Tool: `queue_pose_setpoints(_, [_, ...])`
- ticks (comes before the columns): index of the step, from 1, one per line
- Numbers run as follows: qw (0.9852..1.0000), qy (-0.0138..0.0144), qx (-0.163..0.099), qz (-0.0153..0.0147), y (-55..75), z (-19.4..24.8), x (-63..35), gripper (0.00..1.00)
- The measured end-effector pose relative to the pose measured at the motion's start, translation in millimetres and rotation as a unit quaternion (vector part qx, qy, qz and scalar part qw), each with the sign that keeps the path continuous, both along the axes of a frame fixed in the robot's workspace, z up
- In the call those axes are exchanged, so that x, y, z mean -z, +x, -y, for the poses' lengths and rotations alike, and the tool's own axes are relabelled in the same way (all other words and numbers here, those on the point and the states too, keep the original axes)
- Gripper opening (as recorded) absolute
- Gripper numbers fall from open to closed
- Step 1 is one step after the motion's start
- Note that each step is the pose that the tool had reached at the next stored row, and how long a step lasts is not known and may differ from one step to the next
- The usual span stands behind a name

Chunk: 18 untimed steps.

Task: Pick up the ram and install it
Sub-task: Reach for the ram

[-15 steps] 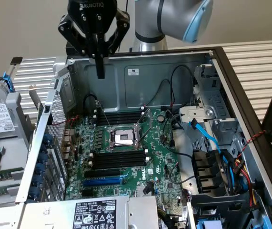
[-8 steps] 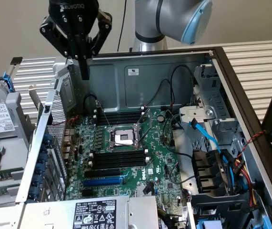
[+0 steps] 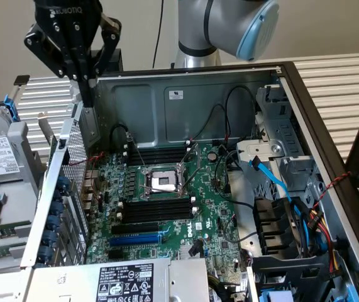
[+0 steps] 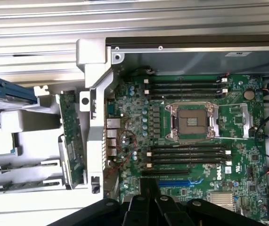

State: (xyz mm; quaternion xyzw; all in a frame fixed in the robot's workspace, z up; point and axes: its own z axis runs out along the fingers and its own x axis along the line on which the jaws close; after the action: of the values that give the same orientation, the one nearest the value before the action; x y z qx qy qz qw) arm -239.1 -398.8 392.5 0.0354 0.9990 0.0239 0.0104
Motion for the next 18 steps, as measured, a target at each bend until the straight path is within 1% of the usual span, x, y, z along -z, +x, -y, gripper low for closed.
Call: queue_pose_setpoints(18, [1.0,0.0,0.0,0.0,-82.2,0.0,1.0,0.12])
